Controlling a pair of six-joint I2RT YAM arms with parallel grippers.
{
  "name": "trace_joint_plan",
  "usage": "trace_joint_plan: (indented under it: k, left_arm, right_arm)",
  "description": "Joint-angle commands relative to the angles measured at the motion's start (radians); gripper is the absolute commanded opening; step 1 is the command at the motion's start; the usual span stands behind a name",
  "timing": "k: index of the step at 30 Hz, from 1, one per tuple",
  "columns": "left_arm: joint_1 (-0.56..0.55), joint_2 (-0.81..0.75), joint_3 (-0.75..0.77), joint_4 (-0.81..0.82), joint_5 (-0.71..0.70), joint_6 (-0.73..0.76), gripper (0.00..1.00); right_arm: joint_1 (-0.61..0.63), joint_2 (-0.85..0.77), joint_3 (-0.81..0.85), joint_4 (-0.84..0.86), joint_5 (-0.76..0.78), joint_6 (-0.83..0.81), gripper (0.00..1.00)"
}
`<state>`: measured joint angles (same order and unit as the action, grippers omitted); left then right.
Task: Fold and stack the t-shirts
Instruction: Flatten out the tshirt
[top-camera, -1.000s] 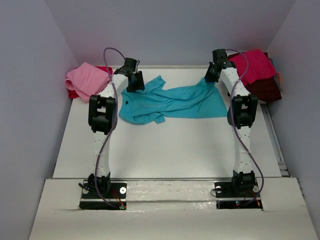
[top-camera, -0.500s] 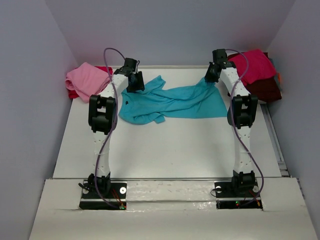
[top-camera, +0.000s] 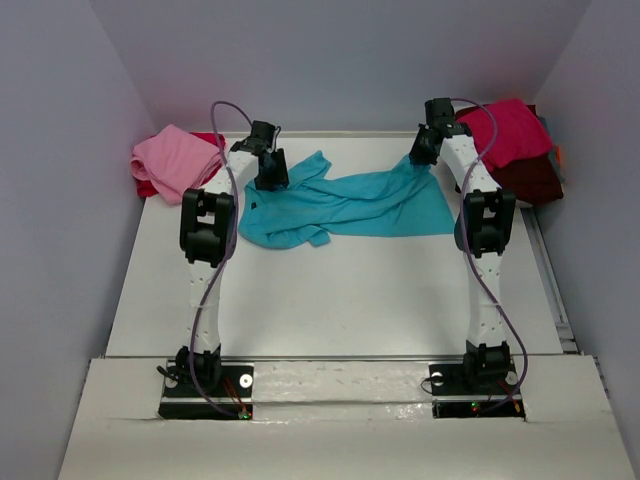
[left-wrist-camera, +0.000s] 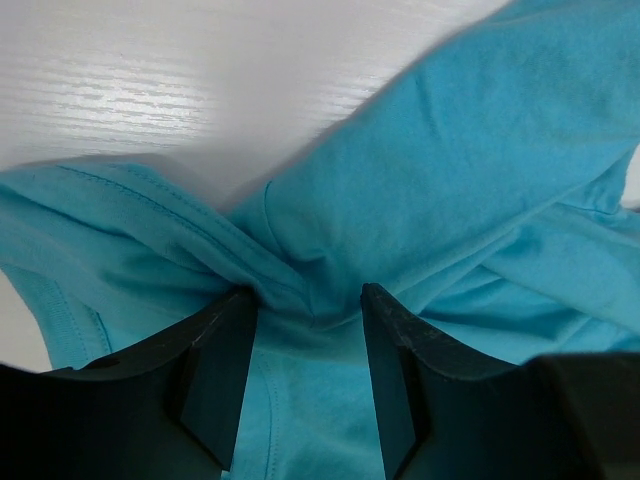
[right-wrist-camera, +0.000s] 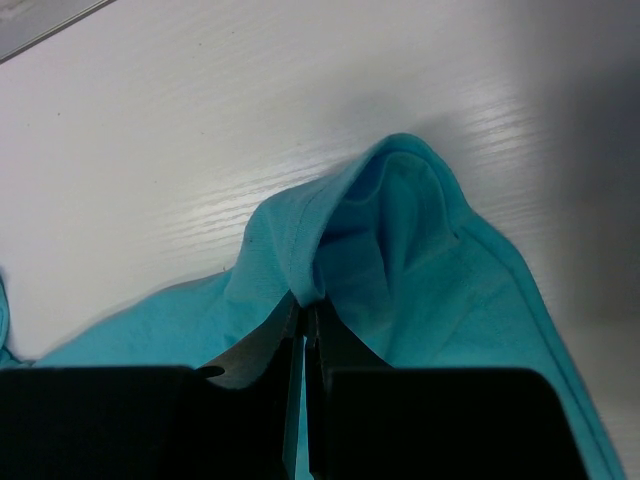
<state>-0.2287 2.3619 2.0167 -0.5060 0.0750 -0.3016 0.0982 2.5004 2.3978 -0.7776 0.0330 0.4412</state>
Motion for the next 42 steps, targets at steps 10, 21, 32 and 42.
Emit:
trace_joint_plan:
  k: [10, 21, 32, 42]
  left_arm:
    - [0.0, -0.021, -0.006, 0.012, -0.017, -0.007, 0.39]
    - [0.0, -0.059, 0.001, 0.014, -0.052, 0.001, 0.06]
    - [0.0, -0.159, 0.082, -0.026, -0.133, 0.024, 0.06]
    - [0.0, -0.222, 0.105, -0.06, -0.141, 0.042, 0.06]
  right_arm:
    - [-0.003, -0.049, 0.004, -0.002, -0.002, -0.006, 0.07]
    - [-0.003, -0.063, 0.003, -0.012, -0.005, -0.009, 0.07]
    - [-0.003, -0.146, 0.044, -0.069, -0.013, -0.016, 0.07]
    - [-0.003, -0.253, -0.022, -0.078, -0.01, -0.024, 0.07]
